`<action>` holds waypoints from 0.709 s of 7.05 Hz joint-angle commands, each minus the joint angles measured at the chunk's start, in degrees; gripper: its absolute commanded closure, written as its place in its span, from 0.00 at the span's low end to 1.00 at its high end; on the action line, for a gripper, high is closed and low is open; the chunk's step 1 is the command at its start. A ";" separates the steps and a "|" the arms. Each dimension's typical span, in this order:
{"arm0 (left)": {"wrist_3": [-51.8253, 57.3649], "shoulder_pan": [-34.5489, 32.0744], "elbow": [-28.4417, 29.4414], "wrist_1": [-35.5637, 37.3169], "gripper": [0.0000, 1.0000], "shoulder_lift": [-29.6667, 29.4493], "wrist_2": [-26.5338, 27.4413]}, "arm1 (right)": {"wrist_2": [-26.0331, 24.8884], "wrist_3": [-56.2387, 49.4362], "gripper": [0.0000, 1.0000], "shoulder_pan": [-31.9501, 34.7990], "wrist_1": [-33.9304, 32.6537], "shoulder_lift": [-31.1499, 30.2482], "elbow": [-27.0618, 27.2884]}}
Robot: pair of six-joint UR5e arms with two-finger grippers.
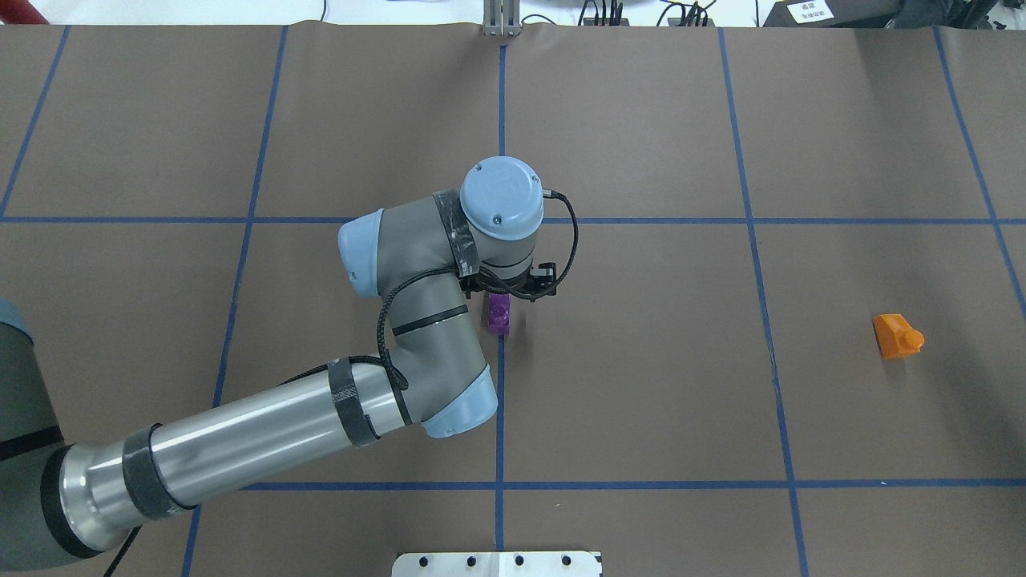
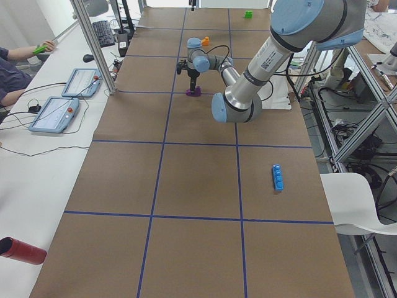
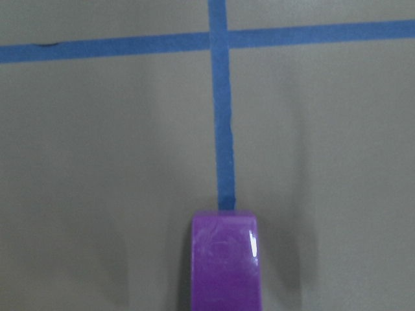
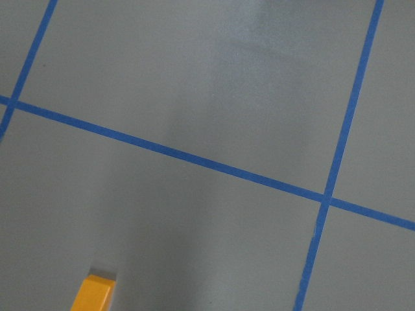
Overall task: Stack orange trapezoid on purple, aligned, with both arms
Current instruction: 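Withdraw the left gripper while the right gripper reaches toward the orange trapezoid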
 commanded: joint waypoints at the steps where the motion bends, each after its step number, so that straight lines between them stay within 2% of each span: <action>1: 7.47 -2.42 -15.06 2.34 0.00 10.46 -0.50 | 0.02 11.67 0.00 -5.16 5.26 -0.22 0.42; 2: 13.26 -5.21 -24.91 4.53 0.00 19.15 -2.67 | -0.51 19.92 0.00 -9.02 11.13 -1.09 0.33; 3: 18.54 -10.29 -30.84 5.42 0.00 26.03 -8.18 | -1.03 25.74 0.00 -12.36 16.84 -2.75 0.33; 4: 26.24 -14.95 -34.03 5.34 0.00 31.14 -12.67 | -2.78 31.20 0.00 -15.70 21.43 -3.81 0.16; 5: 29.54 -17.08 -35.28 5.34 0.00 34.15 -13.50 | -5.76 36.47 0.00 -19.39 23.99 -4.61 0.15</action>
